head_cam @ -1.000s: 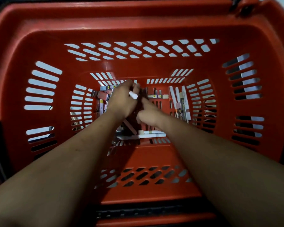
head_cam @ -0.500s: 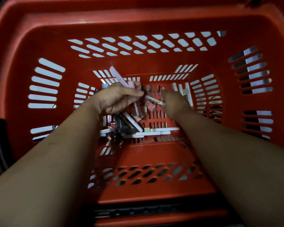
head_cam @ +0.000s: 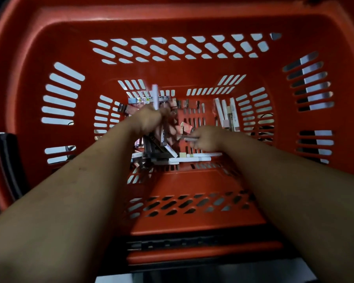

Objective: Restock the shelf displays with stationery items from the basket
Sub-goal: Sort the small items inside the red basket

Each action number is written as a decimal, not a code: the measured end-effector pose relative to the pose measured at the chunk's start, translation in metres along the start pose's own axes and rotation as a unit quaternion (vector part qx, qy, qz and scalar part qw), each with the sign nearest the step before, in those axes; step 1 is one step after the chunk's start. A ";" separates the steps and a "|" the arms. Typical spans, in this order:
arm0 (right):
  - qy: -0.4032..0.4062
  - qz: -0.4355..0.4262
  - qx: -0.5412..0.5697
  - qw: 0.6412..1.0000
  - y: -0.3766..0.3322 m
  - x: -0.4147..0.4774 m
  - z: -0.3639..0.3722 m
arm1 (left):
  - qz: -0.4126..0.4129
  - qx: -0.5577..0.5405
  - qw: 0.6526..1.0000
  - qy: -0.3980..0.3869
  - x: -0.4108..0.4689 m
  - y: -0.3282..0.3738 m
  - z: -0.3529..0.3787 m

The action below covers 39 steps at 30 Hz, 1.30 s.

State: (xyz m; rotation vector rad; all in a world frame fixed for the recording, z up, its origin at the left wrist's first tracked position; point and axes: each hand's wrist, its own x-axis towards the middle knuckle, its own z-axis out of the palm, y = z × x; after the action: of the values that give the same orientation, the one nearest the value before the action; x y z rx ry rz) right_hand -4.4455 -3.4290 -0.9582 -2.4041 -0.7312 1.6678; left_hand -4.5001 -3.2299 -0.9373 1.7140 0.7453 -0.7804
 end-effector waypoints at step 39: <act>0.046 0.155 0.105 0.981 0.030 -0.008 0.005 | 0.153 0.613 0.748 -0.203 -0.001 -0.022 0.067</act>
State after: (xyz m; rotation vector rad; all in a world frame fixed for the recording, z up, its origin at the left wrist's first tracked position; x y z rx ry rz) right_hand -4.4424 -3.4597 -0.9639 -2.5178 -0.1596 1.6254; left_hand -4.5279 -3.2888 -0.9636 2.5364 -0.5542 -1.5078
